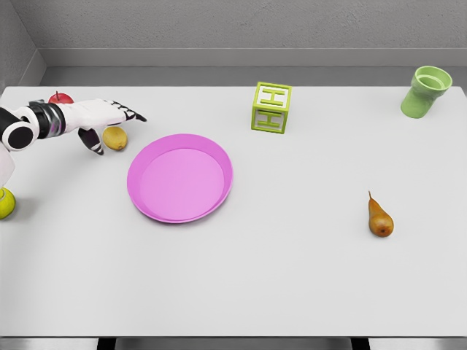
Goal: Put the lemon on the plate with left arm
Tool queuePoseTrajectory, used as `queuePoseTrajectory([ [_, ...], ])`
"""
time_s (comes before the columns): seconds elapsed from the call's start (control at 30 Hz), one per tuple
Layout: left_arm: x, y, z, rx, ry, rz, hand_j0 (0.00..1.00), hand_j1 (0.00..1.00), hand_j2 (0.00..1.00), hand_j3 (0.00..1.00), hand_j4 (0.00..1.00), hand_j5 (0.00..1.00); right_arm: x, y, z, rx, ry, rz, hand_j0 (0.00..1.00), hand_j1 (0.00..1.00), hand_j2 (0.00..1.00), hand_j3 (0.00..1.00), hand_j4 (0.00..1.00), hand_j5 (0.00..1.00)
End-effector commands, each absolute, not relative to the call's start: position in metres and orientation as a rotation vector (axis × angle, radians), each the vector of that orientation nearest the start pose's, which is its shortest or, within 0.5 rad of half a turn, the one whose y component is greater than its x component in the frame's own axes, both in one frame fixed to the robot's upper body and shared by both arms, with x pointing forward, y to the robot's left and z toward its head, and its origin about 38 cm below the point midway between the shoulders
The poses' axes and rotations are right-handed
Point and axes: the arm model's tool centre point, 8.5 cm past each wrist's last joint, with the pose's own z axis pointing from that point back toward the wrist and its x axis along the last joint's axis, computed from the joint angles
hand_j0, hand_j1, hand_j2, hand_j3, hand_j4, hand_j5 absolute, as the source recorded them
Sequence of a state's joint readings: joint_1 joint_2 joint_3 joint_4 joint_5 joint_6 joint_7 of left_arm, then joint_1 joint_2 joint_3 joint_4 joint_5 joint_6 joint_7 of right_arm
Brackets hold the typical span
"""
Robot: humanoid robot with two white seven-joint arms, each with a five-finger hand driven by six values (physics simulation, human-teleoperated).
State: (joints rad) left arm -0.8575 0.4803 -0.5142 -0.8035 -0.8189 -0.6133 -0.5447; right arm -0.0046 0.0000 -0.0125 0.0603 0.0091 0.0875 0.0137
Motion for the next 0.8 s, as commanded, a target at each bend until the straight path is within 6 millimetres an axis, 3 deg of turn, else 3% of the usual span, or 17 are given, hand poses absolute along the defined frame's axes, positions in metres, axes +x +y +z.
queuePoseTrajectory([
  [0.0, 0.5331, 0.3219, 0.1630, 0.553, -1.055, -1.961, 1.00, 1.00, 1.00, 1.00, 1.00, 1.00, -0.0269, -0.2699, -0.2595, -0.073, 0.142, -0.010, 1.00, 1.00, 1.00, 1.00, 1.00, 1.00],
  [0.77, 0.5355, 0.3158, 0.1639, 0.582, -1.020, -2.006, 1.00, 1.00, 1.00, 1.00, 1.00, 1.00, -0.0274, -0.2699, -0.2594, -0.073, 0.144, -0.010, 1.00, 1.00, 1.00, 1.00, 1.00, 1.00],
])
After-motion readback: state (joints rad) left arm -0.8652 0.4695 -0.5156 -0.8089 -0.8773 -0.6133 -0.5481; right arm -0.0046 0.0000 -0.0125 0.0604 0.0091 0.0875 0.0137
